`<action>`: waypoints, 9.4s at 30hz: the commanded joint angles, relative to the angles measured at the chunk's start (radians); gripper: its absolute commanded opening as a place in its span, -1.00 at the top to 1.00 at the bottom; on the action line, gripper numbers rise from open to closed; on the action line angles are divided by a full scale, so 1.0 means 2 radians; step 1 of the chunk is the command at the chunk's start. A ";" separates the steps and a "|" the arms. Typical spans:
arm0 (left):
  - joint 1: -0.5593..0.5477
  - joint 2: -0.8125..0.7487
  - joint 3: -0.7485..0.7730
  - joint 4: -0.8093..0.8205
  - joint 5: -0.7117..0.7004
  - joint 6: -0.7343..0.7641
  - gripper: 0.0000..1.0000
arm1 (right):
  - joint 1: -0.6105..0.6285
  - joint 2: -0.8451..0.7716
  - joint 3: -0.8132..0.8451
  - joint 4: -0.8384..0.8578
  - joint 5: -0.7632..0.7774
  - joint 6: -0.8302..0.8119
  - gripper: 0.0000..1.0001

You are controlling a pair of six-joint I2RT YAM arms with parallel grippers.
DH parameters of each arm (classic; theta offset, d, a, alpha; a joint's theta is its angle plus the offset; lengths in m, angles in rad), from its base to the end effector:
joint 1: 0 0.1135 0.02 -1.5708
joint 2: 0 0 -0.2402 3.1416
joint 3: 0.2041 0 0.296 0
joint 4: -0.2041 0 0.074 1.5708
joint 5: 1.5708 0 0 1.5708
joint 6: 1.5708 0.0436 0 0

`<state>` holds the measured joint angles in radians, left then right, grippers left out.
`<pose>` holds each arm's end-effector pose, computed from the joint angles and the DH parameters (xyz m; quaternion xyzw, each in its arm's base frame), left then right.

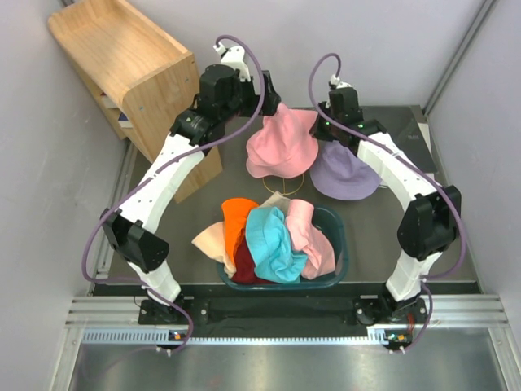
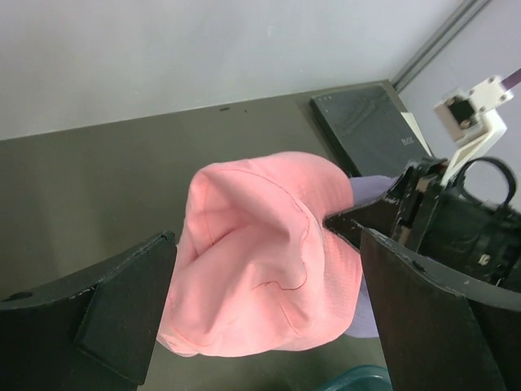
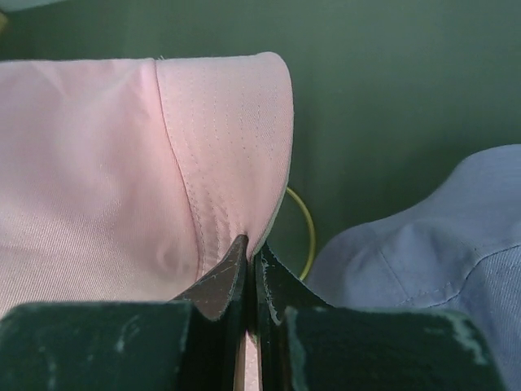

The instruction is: Stack the hats

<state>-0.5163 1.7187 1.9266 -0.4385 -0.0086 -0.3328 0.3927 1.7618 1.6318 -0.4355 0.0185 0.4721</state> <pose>0.3838 -0.2174 0.4427 0.0692 0.7807 -0.2528 0.5673 0.4254 0.1753 0.3082 0.0392 0.8754 0.1945 0.4408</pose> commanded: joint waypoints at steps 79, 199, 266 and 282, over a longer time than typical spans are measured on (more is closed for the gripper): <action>-0.215 -0.155 -0.212 -0.074 -0.101 -0.080 -0.87 | 0.028 -0.371 -0.237 0.018 0.041 0.026 -0.74; -0.092 0.052 0.158 -0.119 0.066 -0.010 1.00 | -0.240 -0.370 -0.318 0.171 -0.401 0.110 1.00; -0.197 0.036 -0.017 0.030 0.036 0.004 -0.43 | -0.321 -0.339 -0.356 0.110 -0.149 0.122 1.00; -0.206 0.092 0.023 0.040 0.037 0.031 -0.24 | -0.313 -0.353 -0.362 0.099 -0.151 0.113 1.00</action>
<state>-0.9215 1.8904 1.9263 -0.4065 0.0826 -0.2909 -0.2420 1.0843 0.9028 -0.2703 -0.2958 0.7151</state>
